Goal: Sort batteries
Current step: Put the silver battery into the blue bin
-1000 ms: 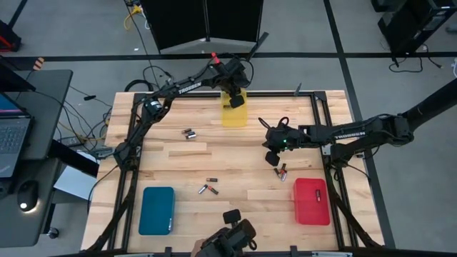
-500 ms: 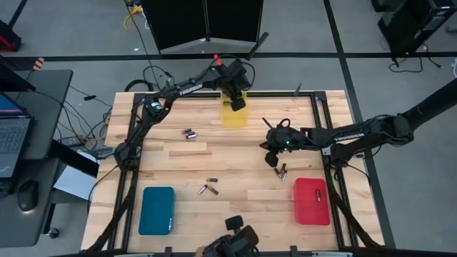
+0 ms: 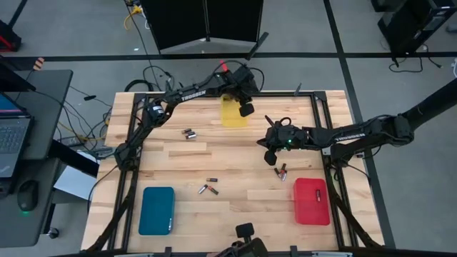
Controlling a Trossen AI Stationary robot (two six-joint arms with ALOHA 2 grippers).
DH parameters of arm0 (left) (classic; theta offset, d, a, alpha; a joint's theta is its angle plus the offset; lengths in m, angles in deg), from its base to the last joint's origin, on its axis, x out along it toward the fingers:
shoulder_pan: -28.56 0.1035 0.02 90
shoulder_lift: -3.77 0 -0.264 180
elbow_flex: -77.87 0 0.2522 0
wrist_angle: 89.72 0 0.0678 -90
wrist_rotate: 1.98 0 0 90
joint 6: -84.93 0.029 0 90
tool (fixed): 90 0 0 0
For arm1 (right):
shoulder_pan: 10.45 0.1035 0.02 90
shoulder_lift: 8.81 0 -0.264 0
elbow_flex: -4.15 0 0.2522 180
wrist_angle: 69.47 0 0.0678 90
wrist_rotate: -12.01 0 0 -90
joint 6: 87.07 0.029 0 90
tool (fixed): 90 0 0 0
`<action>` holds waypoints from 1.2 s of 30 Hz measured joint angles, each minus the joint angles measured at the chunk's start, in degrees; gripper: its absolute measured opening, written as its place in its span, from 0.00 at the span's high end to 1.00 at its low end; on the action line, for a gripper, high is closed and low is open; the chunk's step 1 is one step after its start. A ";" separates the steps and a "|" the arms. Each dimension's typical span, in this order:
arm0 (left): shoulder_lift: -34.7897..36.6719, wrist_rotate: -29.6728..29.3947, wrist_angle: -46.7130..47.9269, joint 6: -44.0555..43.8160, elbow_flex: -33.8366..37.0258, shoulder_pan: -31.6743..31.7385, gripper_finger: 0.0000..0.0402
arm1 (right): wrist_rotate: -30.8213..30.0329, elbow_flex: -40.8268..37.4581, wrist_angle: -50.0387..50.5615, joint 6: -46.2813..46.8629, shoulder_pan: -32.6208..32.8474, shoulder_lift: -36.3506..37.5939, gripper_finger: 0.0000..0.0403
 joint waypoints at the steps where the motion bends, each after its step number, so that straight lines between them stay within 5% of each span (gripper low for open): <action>1: 0.00 -0.44 -0.86 -0.49 0.00 -0.09 1.00 | -0.02 0.00 0.10 -0.22 0.00 0.39 0.98; 8: 0.04 -1.08 -6.58 -3.18 0.86 -0.40 1.00 | -2.00 -0.52 0.87 -2.80 0.00 4.40 0.98; 13: 3.79 0.67 -14.30 -5.34 9.45 -1.57 1.00 | -2.11 -5.61 -3.02 -1.81 -0.46 7.99 0.98; 30: 44.00 0.27 -54.35 -7.20 73.04 -9.84 1.00 | -0.80 -9.73 -8.21 1.37 -0.64 10.22 0.96; 36: 52.77 0.26 -65.12 -8.88 89.99 -12.07 1.00 | 0.45 -9.73 -8.88 3.27 -1.48 10.22 0.95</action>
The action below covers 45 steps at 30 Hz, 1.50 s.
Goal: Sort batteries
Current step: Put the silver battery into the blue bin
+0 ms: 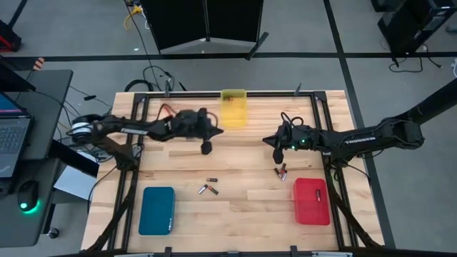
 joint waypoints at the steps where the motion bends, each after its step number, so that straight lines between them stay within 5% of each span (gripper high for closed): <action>1: 1.00 0.08 -1.63 -0.89 2.12 -0.18 1.00 | 0.01 0.00 -0.59 0.32 -0.10 0.00 0.95; 13: 2.76 1.18 -7.76 -8.32 12.82 -1.42 1.00 | 7.47 0.01 -3.09 9.71 -1.58 -0.02 0.95; 31: 2.76 1.11 -9.56 -8.46 12.82 -1.42 0.95 | 0.93 20.01 40.99 17.93 -1.49 -0.04 0.91; 45: 2.74 1.08 -9.45 -8.22 12.82 -1.42 0.95 | 1.00 23.15 48.34 19.01 -1.47 -0.04 0.91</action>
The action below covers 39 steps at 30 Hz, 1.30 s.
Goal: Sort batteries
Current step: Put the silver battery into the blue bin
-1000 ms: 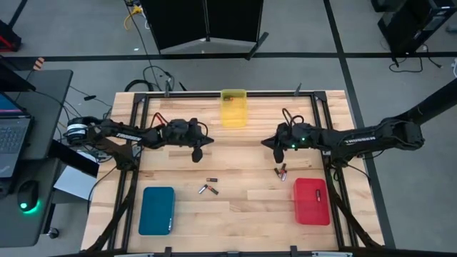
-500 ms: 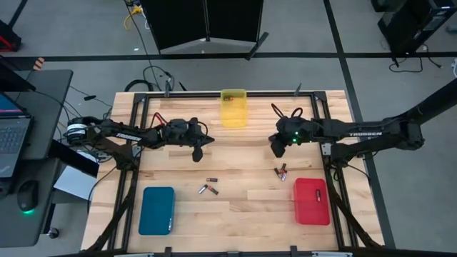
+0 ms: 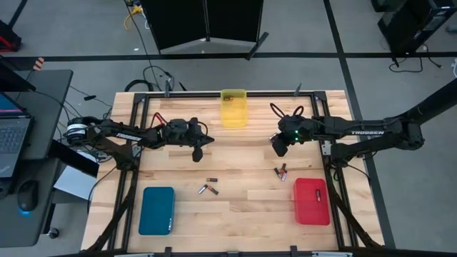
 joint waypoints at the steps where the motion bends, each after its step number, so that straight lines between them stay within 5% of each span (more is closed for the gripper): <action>1: 0.00 -0.02 -0.01 0.00 0.00 0.00 0.95 | 0.00 0.00 0.27 0.40 0.00 0.00 0.91; 12: -0.02 -0.04 -0.04 0.00 0.00 0.00 0.95 | -0.83 0.00 1.26 0.80 -0.03 0.00 0.89; 20: -0.02 -1.31 -0.02 -0.13 -0.02 0.00 0.95 | -1.06 0.00 2.61 3.22 -1.03 0.00 0.76; 30: -0.04 -1.28 0.42 -0.20 -0.07 0.00 0.95 | -7.67 -1.30 17.26 15.90 -1.09 0.02 0.63; 39: -0.04 -1.26 0.26 -0.20 -0.07 0.00 0.95 | -7.10 -8.63 10.56 18.85 -1.38 0.00 0.62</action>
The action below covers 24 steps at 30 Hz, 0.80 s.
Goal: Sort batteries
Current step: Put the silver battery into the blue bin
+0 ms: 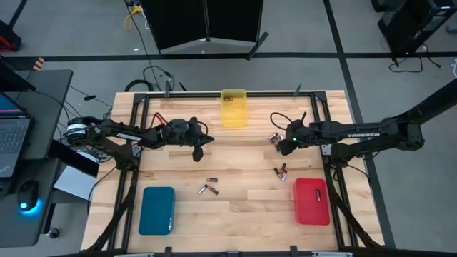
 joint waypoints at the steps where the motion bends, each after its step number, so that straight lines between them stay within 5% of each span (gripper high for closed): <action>1: 0.00 0.02 -0.02 -0.02 0.00 0.00 0.95 | -0.18 -0.67 -1.03 0.14 -0.08 0.00 0.62; 24: 0.00 0.11 -0.28 -0.04 0.00 0.00 0.95 | -2.08 -2.95 -12.63 -3.39 -3.55 -16.96 0.63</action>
